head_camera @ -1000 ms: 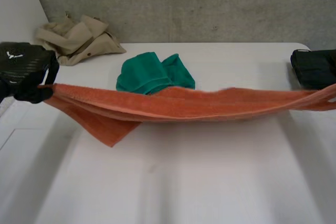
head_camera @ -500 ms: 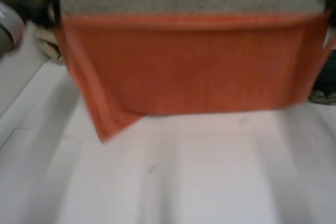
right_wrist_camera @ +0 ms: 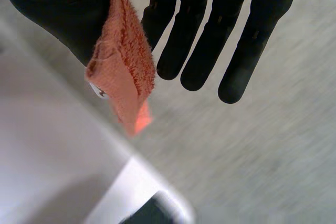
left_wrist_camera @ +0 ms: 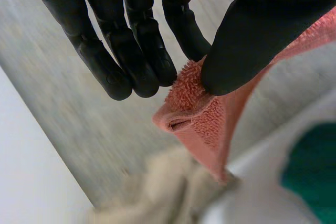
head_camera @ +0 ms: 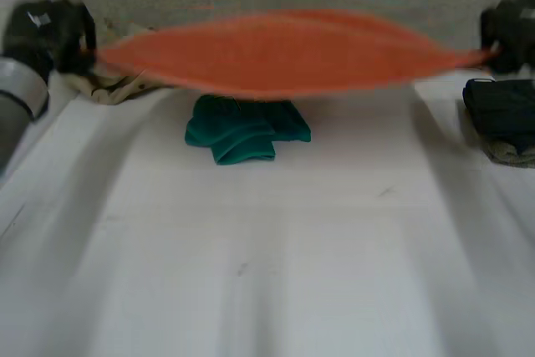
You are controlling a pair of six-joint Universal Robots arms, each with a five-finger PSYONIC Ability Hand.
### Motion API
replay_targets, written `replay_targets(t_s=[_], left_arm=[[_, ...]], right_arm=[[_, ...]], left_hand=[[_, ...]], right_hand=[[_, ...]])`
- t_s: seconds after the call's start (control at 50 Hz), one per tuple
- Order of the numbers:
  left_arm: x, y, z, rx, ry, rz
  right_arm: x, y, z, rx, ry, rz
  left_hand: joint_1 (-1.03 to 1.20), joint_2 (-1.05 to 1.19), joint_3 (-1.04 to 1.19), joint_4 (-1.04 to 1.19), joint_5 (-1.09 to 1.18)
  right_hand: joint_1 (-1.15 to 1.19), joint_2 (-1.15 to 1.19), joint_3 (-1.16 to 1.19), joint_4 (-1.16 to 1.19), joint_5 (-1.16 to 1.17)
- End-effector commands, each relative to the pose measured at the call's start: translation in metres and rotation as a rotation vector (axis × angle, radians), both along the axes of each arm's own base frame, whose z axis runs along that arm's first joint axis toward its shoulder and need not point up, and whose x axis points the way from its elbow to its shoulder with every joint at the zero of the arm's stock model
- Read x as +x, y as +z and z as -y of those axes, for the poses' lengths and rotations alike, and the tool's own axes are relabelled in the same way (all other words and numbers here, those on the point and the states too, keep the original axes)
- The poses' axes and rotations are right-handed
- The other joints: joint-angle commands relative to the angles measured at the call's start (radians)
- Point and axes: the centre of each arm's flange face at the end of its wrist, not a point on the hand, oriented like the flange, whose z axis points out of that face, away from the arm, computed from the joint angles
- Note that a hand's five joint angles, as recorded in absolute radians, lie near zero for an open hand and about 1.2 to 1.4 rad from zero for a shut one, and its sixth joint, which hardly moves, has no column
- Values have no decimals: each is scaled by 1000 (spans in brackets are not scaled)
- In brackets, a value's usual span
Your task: Fold the laundry.
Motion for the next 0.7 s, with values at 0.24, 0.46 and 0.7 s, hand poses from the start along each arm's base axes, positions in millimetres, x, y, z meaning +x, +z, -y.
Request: replay_targets(t_s=[0.24,0.46,0.7], left_arm=[[22,-93,-146,682,-77,422],[25,-77,-187,731,-189,627],[1,-73,-112,575,-52,552]], right_arm=[[-44,-78,-89,595,73,-450],[-61,-76,-126,787,298,-606],[-50,-96,-65,612,135,-435]], left_hand=[[247,202,210,201,245],[247,202,210,201,245],[247,202,210,201,245]], right_hand=[[263,221,205,199,216],[263,221,205,199,216],[263,221,205,199,216]])
